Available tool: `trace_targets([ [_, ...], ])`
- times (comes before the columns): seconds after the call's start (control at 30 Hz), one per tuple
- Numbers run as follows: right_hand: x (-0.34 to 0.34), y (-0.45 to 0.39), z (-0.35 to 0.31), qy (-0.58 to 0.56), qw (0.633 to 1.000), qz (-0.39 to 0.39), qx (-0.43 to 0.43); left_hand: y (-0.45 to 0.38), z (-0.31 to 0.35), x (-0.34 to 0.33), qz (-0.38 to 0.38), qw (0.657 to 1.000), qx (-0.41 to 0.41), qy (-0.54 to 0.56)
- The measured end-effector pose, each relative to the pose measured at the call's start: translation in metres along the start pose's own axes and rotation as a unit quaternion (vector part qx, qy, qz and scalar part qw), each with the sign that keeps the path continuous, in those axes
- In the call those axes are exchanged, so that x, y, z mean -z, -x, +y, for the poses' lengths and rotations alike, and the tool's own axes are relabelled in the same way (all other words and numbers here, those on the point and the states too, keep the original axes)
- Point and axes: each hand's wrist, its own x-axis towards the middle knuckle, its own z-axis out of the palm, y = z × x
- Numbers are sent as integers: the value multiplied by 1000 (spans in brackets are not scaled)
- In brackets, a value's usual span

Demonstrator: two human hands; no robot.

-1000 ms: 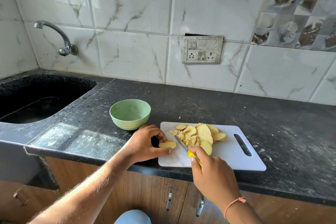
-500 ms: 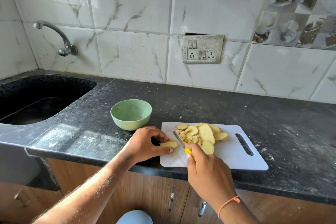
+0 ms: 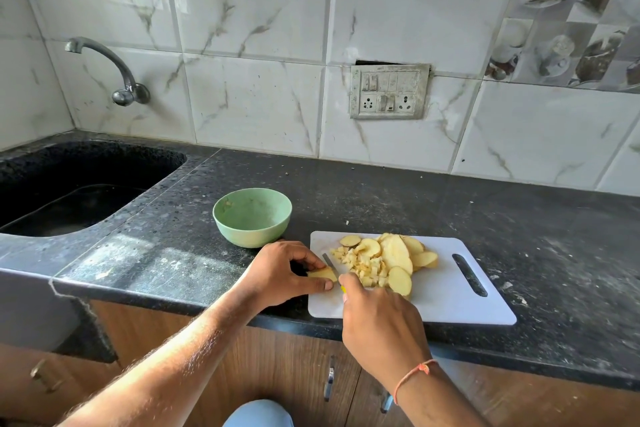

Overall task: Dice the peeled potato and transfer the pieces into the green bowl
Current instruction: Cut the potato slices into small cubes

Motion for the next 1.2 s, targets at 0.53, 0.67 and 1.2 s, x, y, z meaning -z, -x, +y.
trace_targets([
  [0.53, 9, 45, 22, 25, 999, -30, -23, 3, 4, 2, -11, 1000, 21, -13],
  [0.67, 11, 39, 22, -8, 999, -9, -40, 7, 6, 1, 7, 1000, 14, -23],
  [1.2, 13, 23, -6, 0, 1000, -7, -9, 12, 3, 3, 19, 1000, 21, -13],
])
